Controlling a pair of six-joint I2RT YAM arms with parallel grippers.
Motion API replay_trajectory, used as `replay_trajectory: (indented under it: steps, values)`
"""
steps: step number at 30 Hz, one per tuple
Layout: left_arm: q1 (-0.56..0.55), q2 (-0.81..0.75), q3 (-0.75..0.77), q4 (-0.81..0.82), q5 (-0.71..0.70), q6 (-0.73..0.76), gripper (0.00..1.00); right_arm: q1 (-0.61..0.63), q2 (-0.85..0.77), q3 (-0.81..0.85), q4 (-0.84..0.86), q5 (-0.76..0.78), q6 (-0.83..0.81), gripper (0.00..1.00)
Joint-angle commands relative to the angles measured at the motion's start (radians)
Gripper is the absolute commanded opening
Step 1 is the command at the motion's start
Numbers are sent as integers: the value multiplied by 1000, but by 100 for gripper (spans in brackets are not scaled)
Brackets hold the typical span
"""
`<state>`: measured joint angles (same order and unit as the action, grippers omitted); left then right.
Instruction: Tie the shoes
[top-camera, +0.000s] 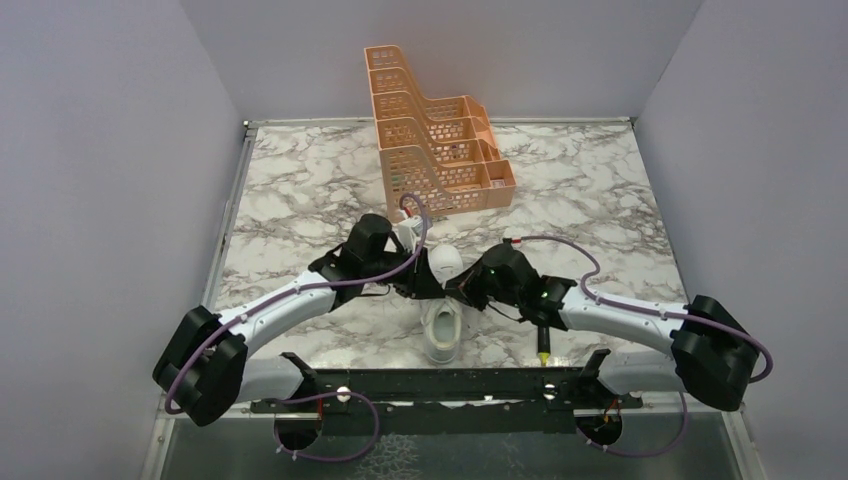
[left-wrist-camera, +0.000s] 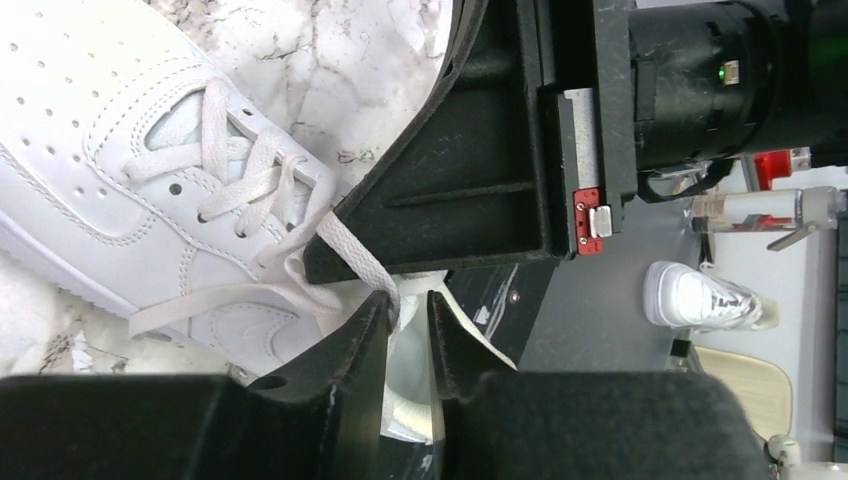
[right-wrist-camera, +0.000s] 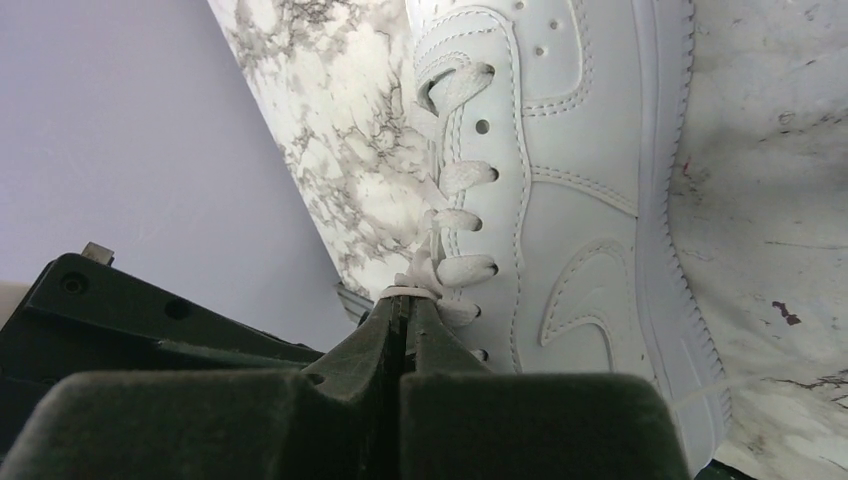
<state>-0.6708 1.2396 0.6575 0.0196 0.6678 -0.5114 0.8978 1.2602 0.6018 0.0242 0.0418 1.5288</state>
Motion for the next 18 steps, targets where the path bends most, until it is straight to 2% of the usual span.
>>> replay_trajectory:
  steps: [1, 8, 11, 18]
  values:
    - [-11, -28, 53, -60, -16, 33, 25, 4, -50, -69, 66, 62, -12, 1]
    - [10, -43, 145, -216, -42, 111, 39, 4, -60, -78, 54, 66, -32, 1]
    - [53, -29, 173, -265, -34, 144, 41, 4, -51, -70, 50, 57, -35, 1]
    - [155, 102, 210, -306, 19, 212, 27, 4, -55, -68, 39, 50, -33, 1]
